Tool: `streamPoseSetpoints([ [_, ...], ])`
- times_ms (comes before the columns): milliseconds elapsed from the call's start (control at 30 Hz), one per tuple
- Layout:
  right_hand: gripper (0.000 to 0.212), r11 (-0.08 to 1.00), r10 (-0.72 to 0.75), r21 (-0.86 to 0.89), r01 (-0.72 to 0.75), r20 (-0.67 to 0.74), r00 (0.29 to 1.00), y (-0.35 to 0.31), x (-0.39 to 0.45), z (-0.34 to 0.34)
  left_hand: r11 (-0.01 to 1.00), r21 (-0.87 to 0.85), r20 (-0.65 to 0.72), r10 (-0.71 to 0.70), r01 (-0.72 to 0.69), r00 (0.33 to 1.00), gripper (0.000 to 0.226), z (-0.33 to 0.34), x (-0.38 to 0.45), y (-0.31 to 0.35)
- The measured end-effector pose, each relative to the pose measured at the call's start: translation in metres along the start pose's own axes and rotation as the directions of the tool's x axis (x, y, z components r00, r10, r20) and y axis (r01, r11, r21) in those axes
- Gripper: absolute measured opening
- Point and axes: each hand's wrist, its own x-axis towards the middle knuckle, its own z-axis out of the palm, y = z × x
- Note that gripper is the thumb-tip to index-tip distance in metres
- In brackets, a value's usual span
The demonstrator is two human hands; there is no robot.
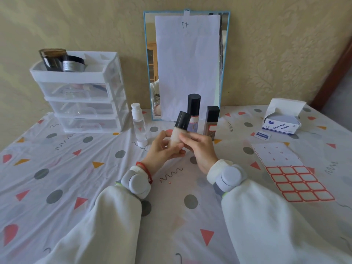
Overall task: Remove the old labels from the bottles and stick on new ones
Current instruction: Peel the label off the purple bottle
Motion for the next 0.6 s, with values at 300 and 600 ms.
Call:
streamPoseSetpoints([
  [300, 0.009, 1.000, 0.002, -0.008, -0.002, -0.050, 0.999, 0.0017, -0.0007, 0.0010, 0.999, 0.030, 0.019, 0.032, -0.033, 0.999, 0.035, -0.0006, -0.0010, 0.0003],
  [600, 0.020, 1.000, 0.011, -0.021, -0.012, -0.034, 0.999, -0.0001, -0.0007, -0.0017, 0.997, 0.055, 0.069, 0.041, -0.045, 0.997, 0.019, -0.0032, -0.0011, -0.0026],
])
